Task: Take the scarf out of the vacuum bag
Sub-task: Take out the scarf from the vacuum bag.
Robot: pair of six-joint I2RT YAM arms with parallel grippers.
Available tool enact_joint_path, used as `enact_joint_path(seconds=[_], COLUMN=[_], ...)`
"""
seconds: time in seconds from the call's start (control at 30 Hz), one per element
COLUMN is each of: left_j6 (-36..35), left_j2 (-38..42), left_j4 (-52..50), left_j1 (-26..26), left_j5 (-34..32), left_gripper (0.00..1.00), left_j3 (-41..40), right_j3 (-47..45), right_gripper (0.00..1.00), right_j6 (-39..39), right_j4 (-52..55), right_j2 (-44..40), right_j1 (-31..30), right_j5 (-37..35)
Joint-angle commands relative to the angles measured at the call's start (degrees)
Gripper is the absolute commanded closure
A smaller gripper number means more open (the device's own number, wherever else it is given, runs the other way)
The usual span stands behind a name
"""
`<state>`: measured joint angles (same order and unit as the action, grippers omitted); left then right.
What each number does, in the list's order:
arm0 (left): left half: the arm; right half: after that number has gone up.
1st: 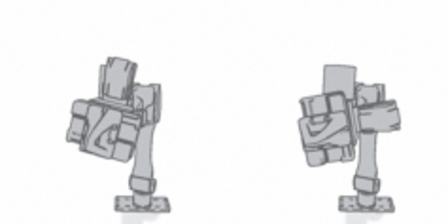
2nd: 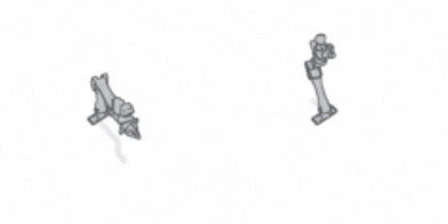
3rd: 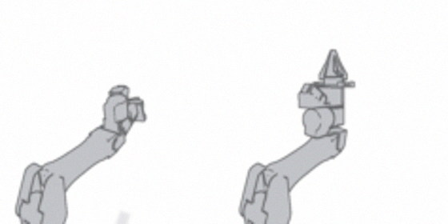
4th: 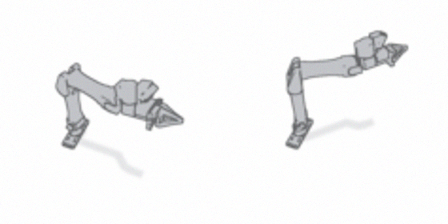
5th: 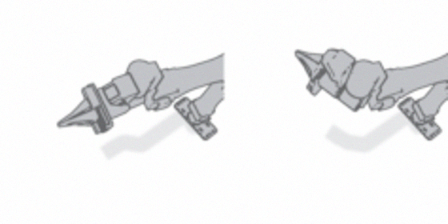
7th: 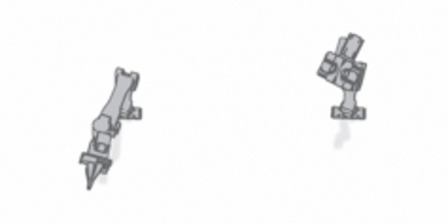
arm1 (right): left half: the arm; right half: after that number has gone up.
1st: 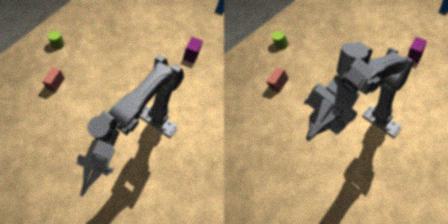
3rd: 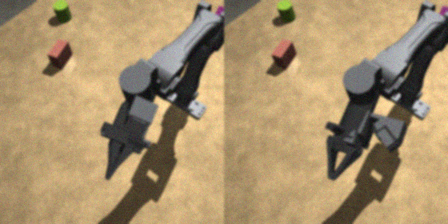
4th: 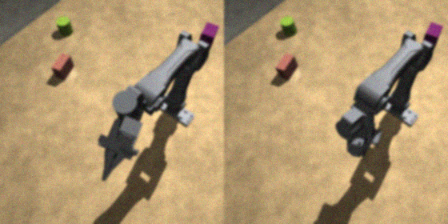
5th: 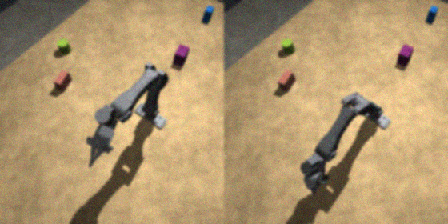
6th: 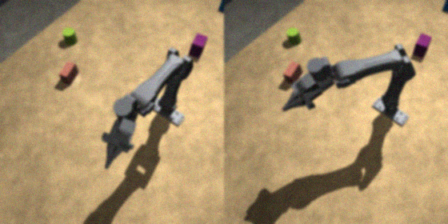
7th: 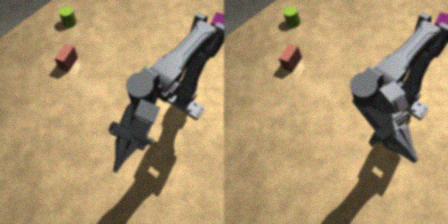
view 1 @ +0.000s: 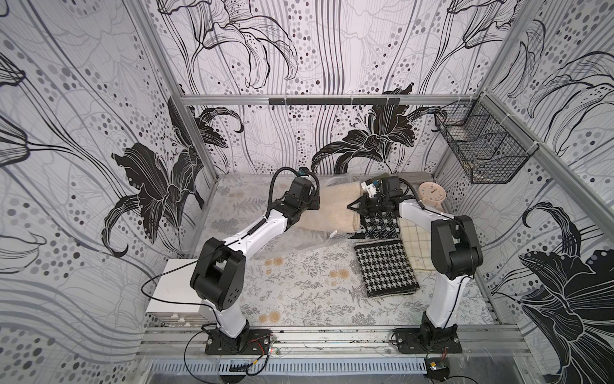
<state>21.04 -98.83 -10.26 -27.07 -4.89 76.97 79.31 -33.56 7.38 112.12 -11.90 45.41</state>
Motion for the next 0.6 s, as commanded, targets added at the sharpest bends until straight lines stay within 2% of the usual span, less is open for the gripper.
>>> enact_joint_path(seconds=[0.0, 0.57], left_j6=[-0.12, -0.2], left_j2=[0.19, -0.05], left_j4=[1.03, 1.38], left_j1=[-0.17, -0.17], left_j5=[-0.25, -0.57], left_gripper=[1.0, 1.0], left_j3=[1.79, 1.61], right_j3=[-0.76, -2.14], right_gripper=[1.0, 1.0], right_j6=[1.3, 2.54], right_j4=[0.85, 1.62], right_j2=[-2.68, -3.96], right_j1=[0.82, 1.69], right_j5=[-0.55, -0.93])
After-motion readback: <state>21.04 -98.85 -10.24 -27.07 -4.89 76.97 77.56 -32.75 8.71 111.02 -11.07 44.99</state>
